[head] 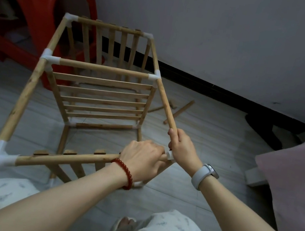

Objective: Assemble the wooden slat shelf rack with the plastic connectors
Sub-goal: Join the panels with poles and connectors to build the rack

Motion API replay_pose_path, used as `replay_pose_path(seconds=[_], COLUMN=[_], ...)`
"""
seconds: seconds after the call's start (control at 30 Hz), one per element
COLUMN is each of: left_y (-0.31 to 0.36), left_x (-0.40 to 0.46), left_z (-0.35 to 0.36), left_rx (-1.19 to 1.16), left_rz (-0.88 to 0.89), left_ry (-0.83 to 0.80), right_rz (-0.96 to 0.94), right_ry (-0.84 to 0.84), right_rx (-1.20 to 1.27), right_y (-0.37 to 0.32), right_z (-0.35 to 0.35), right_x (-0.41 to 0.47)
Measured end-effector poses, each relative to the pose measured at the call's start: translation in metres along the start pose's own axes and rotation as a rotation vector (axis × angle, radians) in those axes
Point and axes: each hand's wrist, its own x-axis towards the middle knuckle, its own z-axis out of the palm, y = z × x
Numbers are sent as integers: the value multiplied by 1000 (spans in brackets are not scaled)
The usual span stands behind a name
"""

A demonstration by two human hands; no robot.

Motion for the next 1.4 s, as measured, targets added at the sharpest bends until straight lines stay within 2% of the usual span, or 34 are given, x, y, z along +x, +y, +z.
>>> replay_pose_path(seconds=[0.23,0.57,0.87,1.03,1.13,1.2,1.3,1.4], left_y=[-2,-2,-8,-11,-12,-13,-14,-14], left_x=[-3,-6,-9,-9,-3,1,3,4], left_z=[-4,-11,-16,-23,-25,-25,-28,-27], left_rx=[-132,-101,-77,-61,-144,-250,-320,-332], left_rz=[-124,-135,-115,-129,-155,-172,-179,-185], left_ry=[-104,-115,-109,-213,-368,-469,-530,-561], right_rz=[-16,76,138,83,91,129,227,343], right_ry=[28,-41,2,-7,-2,-34,-85,-158], right_rx=[2,162,328,251,254,313,406,665], right_y=[-2,-2,-9,-9,-10,-11,-10,-3], right_z=[7,11,19,26,25,23,21,18], right_x=[-10,-10,-11,-14,-18,-21,-24,-24])
